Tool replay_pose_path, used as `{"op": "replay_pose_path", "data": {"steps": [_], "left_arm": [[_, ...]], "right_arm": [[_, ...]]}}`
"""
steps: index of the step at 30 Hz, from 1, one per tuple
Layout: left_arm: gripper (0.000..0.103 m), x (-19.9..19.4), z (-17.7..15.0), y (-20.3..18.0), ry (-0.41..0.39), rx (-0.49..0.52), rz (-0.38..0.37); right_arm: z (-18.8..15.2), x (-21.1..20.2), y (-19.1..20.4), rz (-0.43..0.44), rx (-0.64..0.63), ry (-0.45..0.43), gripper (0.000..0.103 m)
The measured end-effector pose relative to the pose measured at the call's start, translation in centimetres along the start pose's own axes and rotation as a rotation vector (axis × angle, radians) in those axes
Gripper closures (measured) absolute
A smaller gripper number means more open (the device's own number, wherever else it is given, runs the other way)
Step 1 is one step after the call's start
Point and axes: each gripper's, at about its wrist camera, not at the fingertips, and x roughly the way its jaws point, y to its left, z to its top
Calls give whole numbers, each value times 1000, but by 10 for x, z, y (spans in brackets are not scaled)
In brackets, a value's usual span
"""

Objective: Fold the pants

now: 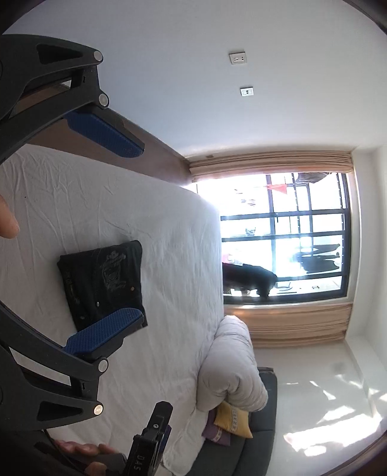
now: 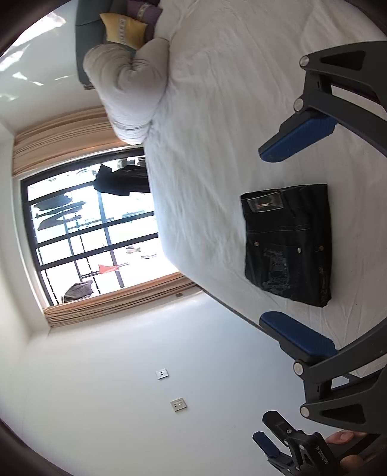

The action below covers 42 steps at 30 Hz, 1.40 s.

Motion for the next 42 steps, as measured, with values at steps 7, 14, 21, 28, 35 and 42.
{"op": "replay_pose_path", "data": {"steps": [7, 14, 21, 28, 35, 42], "left_arm": [[0, -3, 25, 4, 140, -68, -91], [0, 6, 26, -7, 220, -88, -86], [0, 39, 13, -13, 303, -98, -62], [0, 67, -1, -14, 374, -103, -48], [0, 88, -15, -17, 409, -97, -21], [0, 102, -27, -16, 438, -109, 3]], "right_arm": [[24, -36, 17, -10, -41, -88, 0], [30, -34, 26, -53, -81, -35, 0], [20, -18, 30, -73, -85, 53, 0], [10, -2, 36, -115, -103, 123, 0], [0, 9, 46, -148, -136, 183, 0], [-9, 19, 44, -159, -103, 241, 0]]}}
